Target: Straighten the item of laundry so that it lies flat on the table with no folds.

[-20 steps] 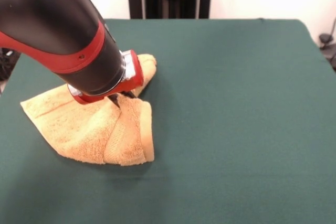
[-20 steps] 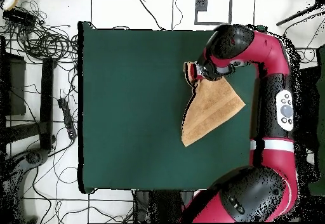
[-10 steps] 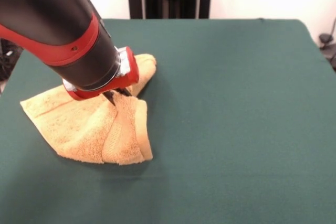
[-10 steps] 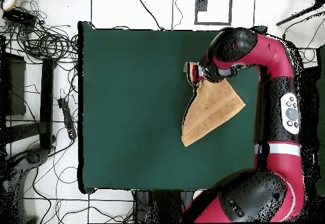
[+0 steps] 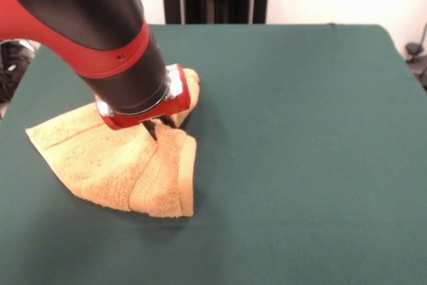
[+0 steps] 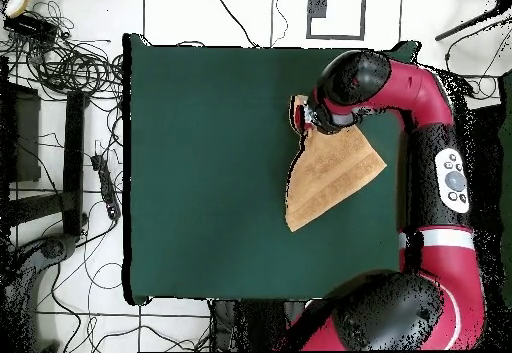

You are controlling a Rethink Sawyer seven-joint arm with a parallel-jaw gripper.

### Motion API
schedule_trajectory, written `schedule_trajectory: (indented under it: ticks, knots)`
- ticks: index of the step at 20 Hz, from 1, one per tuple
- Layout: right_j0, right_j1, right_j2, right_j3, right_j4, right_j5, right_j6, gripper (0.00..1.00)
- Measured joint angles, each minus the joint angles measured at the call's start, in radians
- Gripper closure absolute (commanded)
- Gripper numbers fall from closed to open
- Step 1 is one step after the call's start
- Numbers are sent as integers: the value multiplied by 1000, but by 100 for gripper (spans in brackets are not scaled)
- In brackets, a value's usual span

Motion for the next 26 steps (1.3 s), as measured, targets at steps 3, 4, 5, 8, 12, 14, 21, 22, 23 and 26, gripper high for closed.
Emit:
schedule_trajectory:
  ticks: [3, 4, 5, 8, 12, 14, 21, 22, 23, 26]
  knots:
    - [10, -2, -22, 7, 13, -1, 0, 100]
    - [14, -2, -30, 11, 18, -1, 0, 100]
    - [17, -2, -37, 13, 23, -1, 0, 100]
    - [28, -16, -72, 49, 50, -9, 0, 100]
    - [34, -51, -109, 121, 93, -40, 14, 100]
    - [42, -71, -128, 160, 114, -69, 26, 100]
    - [101, -123, -193, 268, 186, -201, 118, 100]
    - [111, -127, -201, 281, 194, -220, 131, 100]
    - [117, -130, -205, 289, 198, -235, 140, 100]
    - [141, -140, -220, 326, 210, -301, 168, 100]
